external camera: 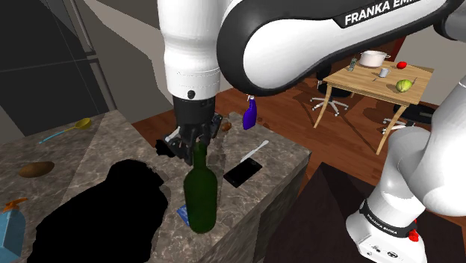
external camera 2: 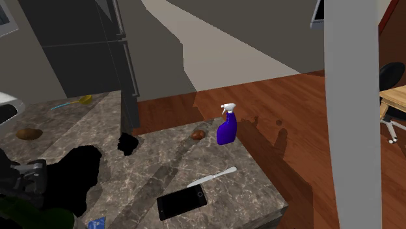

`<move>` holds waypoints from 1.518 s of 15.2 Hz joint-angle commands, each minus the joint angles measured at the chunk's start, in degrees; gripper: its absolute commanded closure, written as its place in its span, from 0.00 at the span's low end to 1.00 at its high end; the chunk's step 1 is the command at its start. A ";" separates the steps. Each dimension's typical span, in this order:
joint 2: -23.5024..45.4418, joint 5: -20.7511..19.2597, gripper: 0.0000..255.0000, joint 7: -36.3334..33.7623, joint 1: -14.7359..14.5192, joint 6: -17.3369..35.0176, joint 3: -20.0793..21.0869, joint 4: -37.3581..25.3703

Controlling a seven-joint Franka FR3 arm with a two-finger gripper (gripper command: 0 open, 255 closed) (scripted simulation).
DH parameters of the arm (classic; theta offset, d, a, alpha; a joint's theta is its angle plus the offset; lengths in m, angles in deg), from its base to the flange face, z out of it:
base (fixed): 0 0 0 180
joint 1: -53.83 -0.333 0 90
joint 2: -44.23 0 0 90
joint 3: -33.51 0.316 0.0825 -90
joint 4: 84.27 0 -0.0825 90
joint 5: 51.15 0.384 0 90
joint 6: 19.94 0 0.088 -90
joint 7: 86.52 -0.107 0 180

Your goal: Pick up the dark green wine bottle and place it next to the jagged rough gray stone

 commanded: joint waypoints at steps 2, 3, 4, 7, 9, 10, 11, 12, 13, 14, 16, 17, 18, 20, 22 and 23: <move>0.24 -0.17 1.00 -0.27 -0.03 2.25 0.06 1.97; 0.36 -0.23 1.00 -0.36 -0.03 3.00 0.07 2.61; 0.50 -0.31 1.00 -0.46 -0.04 3.75 0.09 3.25; 0.97 -0.58 1.00 -0.77 -0.05 6.00 0.14 5.06; 1.35 -0.79 1.00 -1.01 -0.06 7.50 0.18 6.21; 1.64 -0.95 1.00 -1.18 -0.06 8.51 0.20 6.96; 1.63 -0.94 1.00 -1.17 -0.06 8.51 0.20 6.97; 1.64 -0.95 1.00 -1.18 -0.06 8.51 0.20 6.96; 1.64 -0.95 1.00 -1.18 -0.06 8.51 0.20 6.96; 1.64 -0.95 1.00 -1.18 -0.06 8.51 0.20 6.96; 1.64 -0.95 1.00 -1.18 -0.06 8.51 0.20 6.96; 1.64 -0.95 1.00 -1.18 -0.06 8.51 0.20 6.96; 1.64 -0.95 0.00 -1.17 -0.06 8.51 0.20 6.97; 1.62 -0.94 0.00 -1.17 -0.06 8.50 0.20 6.97; 1.63 -0.94 0.00 -1.17 -0.06 8.50 0.20 6.97; 1.63 -0.94 0.00 -1.17 -0.06 8.50 0.20 6.97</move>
